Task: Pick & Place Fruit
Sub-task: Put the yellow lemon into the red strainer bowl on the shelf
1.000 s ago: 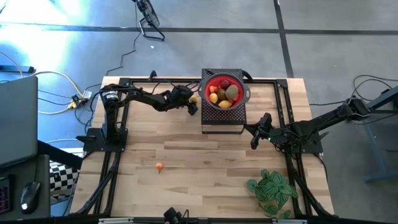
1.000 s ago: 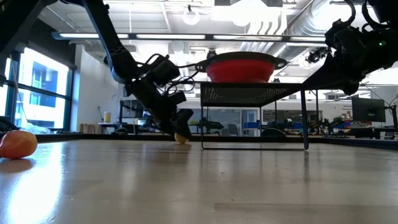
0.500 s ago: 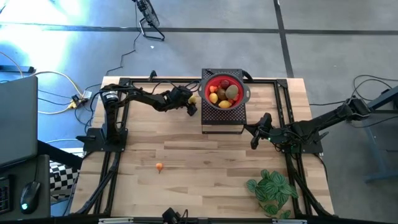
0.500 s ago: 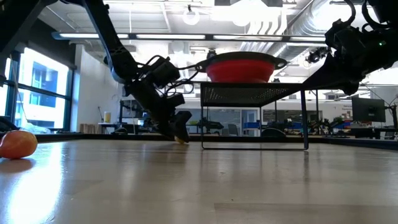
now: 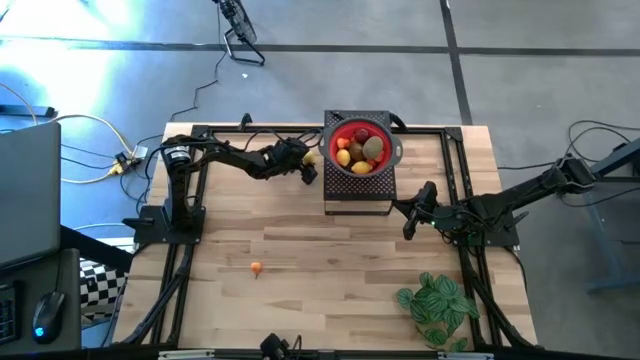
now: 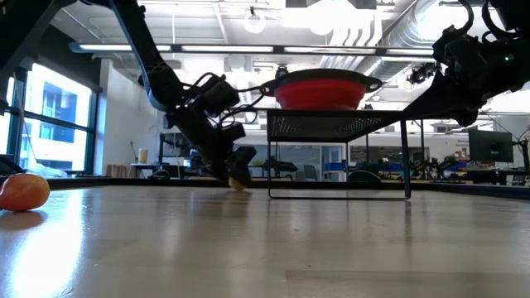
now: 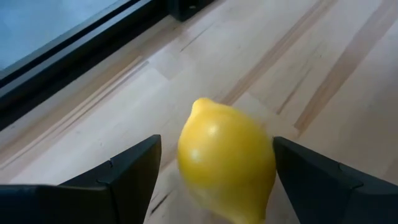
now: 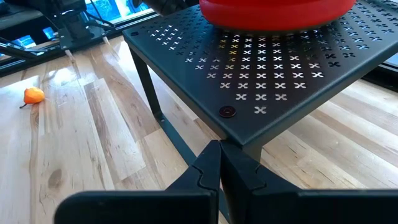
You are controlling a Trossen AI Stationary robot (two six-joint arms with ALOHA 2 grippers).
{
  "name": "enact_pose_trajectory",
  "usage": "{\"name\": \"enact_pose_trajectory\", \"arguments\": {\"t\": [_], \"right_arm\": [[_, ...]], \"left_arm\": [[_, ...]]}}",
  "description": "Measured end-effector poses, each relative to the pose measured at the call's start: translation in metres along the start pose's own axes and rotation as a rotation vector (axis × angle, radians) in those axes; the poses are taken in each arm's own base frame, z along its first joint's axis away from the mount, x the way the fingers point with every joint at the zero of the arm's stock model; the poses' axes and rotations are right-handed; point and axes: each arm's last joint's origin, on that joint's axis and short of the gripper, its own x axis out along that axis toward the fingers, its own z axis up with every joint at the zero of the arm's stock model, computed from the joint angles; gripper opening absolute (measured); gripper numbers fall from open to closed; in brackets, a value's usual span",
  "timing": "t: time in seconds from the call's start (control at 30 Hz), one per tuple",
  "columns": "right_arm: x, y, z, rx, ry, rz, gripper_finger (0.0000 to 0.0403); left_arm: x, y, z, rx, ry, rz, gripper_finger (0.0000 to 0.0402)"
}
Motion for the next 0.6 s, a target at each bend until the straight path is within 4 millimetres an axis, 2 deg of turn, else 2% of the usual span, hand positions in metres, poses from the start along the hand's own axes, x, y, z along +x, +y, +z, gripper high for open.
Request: {"name": "enact_pose_trajectory", "arguments": {"t": [0.2, 0.5, 0.6], "right_arm": [[0.0, 0.0, 0.0, 0.0, 0.0, 0.0, 0.0002], [0.0, 0.0, 0.0, 0.0, 0.0, 0.0, 0.0002], [0.0, 0.0001, 0.0001, 0.0, 0.0, 0.0, 0.0002]], "left_arm": [[0.0, -0.0003, 0.0018, -0.006, -0.018, -0.003, 0.029], [0.0, -0.0002, 0.0012, -0.005, -0.012, -0.002, 0.0211], [0.0, -0.0002, 0.0013, -0.005, -0.013, -0.002, 0.0201]]}}
